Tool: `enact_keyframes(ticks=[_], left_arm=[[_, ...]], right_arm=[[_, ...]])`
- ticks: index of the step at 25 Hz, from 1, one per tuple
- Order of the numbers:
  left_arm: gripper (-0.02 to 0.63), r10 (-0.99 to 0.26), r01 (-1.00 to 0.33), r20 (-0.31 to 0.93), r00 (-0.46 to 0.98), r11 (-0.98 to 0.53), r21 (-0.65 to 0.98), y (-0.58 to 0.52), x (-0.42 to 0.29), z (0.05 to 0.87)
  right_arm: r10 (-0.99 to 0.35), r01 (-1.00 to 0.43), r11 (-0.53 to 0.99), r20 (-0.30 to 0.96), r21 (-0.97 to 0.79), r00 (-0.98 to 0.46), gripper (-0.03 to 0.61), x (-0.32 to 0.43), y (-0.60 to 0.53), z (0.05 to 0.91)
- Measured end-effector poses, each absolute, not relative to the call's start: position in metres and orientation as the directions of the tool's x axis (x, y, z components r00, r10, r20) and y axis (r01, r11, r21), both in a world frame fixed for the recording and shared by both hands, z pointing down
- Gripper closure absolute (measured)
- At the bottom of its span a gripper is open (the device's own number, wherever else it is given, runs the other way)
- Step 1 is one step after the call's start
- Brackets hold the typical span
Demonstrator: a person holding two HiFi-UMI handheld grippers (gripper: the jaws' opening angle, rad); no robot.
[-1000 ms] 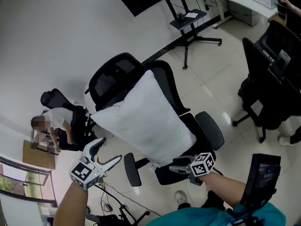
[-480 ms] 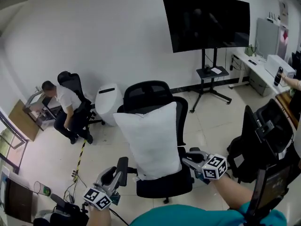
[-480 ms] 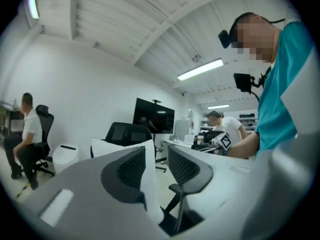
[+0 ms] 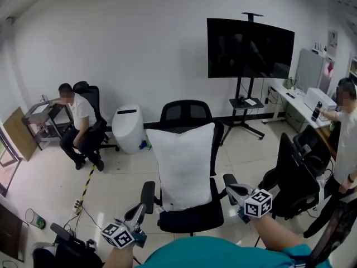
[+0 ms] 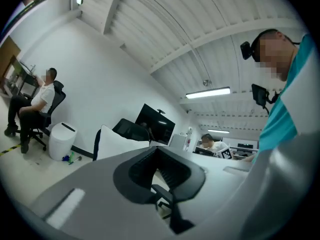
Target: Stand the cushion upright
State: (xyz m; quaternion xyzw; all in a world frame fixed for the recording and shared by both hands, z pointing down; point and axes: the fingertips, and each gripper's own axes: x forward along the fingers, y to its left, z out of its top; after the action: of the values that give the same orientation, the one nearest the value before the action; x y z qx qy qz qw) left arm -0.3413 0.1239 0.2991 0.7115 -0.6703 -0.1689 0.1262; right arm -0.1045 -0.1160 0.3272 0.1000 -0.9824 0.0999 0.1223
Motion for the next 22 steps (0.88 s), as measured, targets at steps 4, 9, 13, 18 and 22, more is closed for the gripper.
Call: enact_keyframes(ticks=[4,9,13,18,22], left_arm=[[0.603,-0.991,-0.915,-0.030,0.134,-0.135,0.381,0.167,-0.342,0.298],[0.603,-0.975,-0.900,-0.020,0.219,-0.210,0.383,0.206,-0.329,0.301],[0.603,-0.956,-0.887,-0.033,0.292,-0.284,0.365,0.230,-0.293,0.294],[0.603,-0.944,-0.882,-0.041,0.327,-0.320,0.346,0.264,-0.238,0.285],[0.603,-0.947,-0.890,-0.029,0.320,-0.311,0.334,0.291,-0.185,0.281]], right_arm=[[-0.237,-0.290,0.939,0.262,-0.185,-0.936,0.577,-0.095,-0.066,0.332],[-0.277,-0.334,0.921,0.268,-0.198,-0.923,0.577,-0.080,-0.009,0.342],[-0.291,-0.342,0.922,0.259,-0.182,-0.921,0.577,-0.057,0.033,0.331],[-0.293,-0.337,0.924,0.233,-0.178,-0.927,0.577,-0.013,0.071,0.316],[-0.267,-0.305,0.936,0.213,-0.173,-0.940,0.577,0.032,0.100,0.304]])
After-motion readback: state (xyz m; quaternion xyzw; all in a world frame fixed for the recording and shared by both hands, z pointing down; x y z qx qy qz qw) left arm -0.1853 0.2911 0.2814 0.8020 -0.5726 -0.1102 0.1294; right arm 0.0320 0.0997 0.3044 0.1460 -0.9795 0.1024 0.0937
